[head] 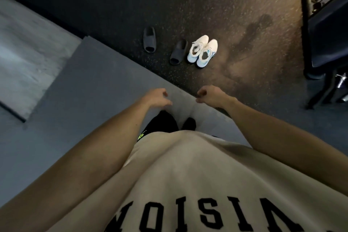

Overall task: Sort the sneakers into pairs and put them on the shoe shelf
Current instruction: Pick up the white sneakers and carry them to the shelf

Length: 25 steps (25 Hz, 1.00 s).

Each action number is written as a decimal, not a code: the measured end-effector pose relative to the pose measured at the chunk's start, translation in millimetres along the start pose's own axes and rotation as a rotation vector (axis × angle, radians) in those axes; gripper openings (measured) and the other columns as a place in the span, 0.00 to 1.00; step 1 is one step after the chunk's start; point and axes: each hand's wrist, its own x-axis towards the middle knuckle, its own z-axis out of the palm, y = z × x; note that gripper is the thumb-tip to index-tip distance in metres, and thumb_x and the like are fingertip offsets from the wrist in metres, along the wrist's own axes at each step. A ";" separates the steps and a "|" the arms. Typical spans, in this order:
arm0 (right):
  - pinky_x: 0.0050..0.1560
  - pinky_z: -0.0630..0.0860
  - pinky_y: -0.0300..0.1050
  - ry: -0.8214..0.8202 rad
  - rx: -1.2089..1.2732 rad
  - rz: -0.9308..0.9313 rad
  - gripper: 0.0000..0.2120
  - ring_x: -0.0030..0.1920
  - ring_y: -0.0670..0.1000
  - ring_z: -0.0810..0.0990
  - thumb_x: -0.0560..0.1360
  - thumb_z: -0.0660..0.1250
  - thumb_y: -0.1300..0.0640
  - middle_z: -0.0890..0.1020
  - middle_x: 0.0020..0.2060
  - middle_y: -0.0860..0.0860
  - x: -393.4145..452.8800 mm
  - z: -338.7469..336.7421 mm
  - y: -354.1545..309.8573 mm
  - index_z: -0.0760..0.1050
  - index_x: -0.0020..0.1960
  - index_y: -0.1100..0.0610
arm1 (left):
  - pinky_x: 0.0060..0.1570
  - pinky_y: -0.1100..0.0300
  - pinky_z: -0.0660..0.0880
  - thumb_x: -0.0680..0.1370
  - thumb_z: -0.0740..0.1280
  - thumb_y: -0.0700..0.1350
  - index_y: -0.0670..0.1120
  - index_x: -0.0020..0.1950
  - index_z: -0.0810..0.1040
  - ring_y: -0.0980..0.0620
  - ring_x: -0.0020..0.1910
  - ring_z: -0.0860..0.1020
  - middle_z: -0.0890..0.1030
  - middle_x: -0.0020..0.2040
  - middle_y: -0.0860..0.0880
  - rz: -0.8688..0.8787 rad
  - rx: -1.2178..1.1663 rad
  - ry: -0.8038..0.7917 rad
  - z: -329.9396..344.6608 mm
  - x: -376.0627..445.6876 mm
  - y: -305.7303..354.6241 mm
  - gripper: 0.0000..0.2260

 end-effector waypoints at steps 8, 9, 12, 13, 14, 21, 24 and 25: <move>0.53 0.75 0.47 0.083 0.174 0.251 0.15 0.53 0.55 0.77 0.73 0.70 0.56 0.79 0.57 0.55 106.4 -89.9 -18.7 0.77 0.59 0.57 | 0.57 0.55 0.73 0.71 0.72 0.56 0.50 0.66 0.73 0.48 0.60 0.76 0.76 0.64 0.48 0.131 0.140 -0.159 -137.3 148.0 43.0 0.26; 0.52 0.74 0.46 0.082 0.224 0.294 0.15 0.52 0.53 0.77 0.73 0.70 0.55 0.79 0.57 0.54 120.6 -102.0 -19.7 0.76 0.59 0.56 | 0.57 0.55 0.74 0.70 0.72 0.56 0.50 0.66 0.73 0.48 0.59 0.76 0.76 0.63 0.48 0.142 0.160 -0.187 -152.6 167.7 50.6 0.26; 0.55 0.76 0.49 0.084 0.350 0.400 0.17 0.54 0.53 0.77 0.73 0.70 0.53 0.79 0.57 0.52 164.5 -131.2 -13.6 0.74 0.60 0.55 | 0.58 0.54 0.74 0.69 0.72 0.56 0.50 0.67 0.73 0.49 0.58 0.76 0.76 0.63 0.48 0.172 0.218 -0.244 -180.2 223.8 71.9 0.27; 0.56 0.75 0.49 0.098 0.376 0.418 0.18 0.55 0.54 0.77 0.73 0.71 0.52 0.78 0.58 0.53 180.4 -140.4 -8.3 0.74 0.61 0.55 | 0.58 0.53 0.74 0.69 0.72 0.56 0.50 0.67 0.73 0.49 0.58 0.76 0.76 0.64 0.47 0.185 0.243 -0.258 -185.4 245.9 80.1 0.27; 0.56 0.75 0.48 0.116 0.397 0.436 0.20 0.56 0.53 0.77 0.73 0.70 0.51 0.78 0.59 0.53 195.6 -148.2 -1.2 0.73 0.62 0.55 | 0.59 0.53 0.74 0.69 0.72 0.56 0.50 0.67 0.72 0.48 0.59 0.75 0.75 0.64 0.47 0.193 0.262 -0.265 -188.0 267.5 88.6 0.28; 0.57 0.75 0.47 0.120 0.413 0.449 0.24 0.56 0.53 0.77 0.73 0.70 0.50 0.77 0.61 0.53 342.1 -150.4 79.5 0.69 0.66 0.56 | 0.56 0.54 0.74 0.69 0.72 0.57 0.50 0.69 0.70 0.48 0.60 0.75 0.74 0.65 0.48 0.213 0.353 -0.250 -156.5 446.3 125.3 0.30; 0.61 0.74 0.52 0.137 0.372 0.441 0.26 0.58 0.54 0.77 0.73 0.70 0.48 0.77 0.62 0.53 428.6 -126.0 126.7 0.69 0.66 0.56 | 0.51 0.55 0.73 0.69 0.72 0.56 0.50 0.70 0.69 0.48 0.60 0.75 0.75 0.64 0.49 0.230 0.409 -0.234 -111.7 537.8 120.3 0.31; 0.61 0.74 0.53 0.137 0.348 0.435 0.26 0.59 0.55 0.76 0.73 0.70 0.48 0.76 0.62 0.54 457.7 -115.8 141.8 0.69 0.67 0.56 | 0.50 0.55 0.73 0.70 0.72 0.56 0.51 0.71 0.69 0.48 0.60 0.75 0.75 0.64 0.49 0.229 0.428 -0.230 -95.0 566.7 116.8 0.31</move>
